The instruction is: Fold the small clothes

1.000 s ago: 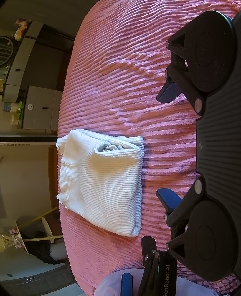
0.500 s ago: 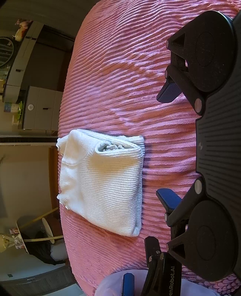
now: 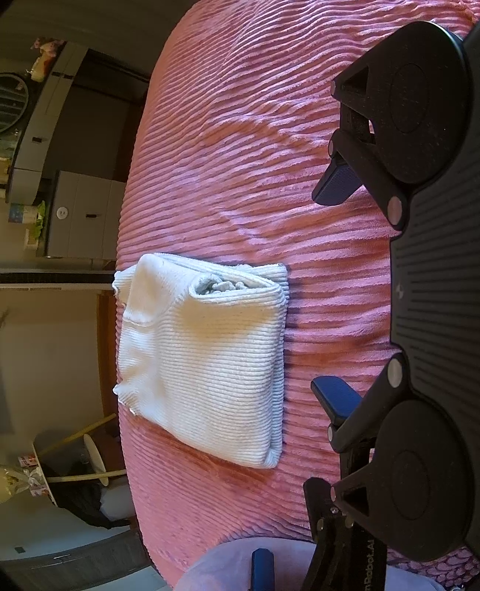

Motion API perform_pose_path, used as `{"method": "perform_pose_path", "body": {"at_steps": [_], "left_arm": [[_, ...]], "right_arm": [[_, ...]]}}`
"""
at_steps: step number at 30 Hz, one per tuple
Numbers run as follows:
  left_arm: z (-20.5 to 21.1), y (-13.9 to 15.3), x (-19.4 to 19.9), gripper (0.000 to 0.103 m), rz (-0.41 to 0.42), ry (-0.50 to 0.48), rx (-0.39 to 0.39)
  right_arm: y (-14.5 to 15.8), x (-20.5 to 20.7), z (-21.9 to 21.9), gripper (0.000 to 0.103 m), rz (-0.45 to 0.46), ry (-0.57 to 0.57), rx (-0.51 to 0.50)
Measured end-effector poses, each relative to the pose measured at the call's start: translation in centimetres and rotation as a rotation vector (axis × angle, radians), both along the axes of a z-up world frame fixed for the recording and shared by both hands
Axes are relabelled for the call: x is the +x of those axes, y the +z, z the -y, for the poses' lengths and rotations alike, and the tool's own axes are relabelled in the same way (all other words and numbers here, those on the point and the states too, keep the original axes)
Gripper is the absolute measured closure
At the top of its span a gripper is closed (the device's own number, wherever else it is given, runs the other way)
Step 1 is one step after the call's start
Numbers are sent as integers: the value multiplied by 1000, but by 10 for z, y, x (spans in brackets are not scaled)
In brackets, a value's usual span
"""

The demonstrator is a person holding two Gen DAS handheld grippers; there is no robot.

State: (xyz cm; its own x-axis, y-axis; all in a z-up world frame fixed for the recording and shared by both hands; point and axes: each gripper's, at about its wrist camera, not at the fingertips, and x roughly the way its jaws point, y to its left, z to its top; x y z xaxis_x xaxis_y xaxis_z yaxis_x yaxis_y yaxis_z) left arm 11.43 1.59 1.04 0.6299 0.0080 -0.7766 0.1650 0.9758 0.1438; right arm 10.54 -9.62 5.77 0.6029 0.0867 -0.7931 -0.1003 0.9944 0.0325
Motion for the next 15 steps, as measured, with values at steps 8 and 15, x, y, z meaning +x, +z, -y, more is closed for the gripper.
{"method": "perform_pose_path", "body": {"at_steps": [8, 15], "left_arm": [[-7, 7, -4, 1, 16, 8, -32], [2, 10, -3, 1, 13, 1, -33]], "right_arm": [[1, -1, -5, 4, 5, 2, 3], [3, -2, -5, 4, 11, 11, -2]]}}
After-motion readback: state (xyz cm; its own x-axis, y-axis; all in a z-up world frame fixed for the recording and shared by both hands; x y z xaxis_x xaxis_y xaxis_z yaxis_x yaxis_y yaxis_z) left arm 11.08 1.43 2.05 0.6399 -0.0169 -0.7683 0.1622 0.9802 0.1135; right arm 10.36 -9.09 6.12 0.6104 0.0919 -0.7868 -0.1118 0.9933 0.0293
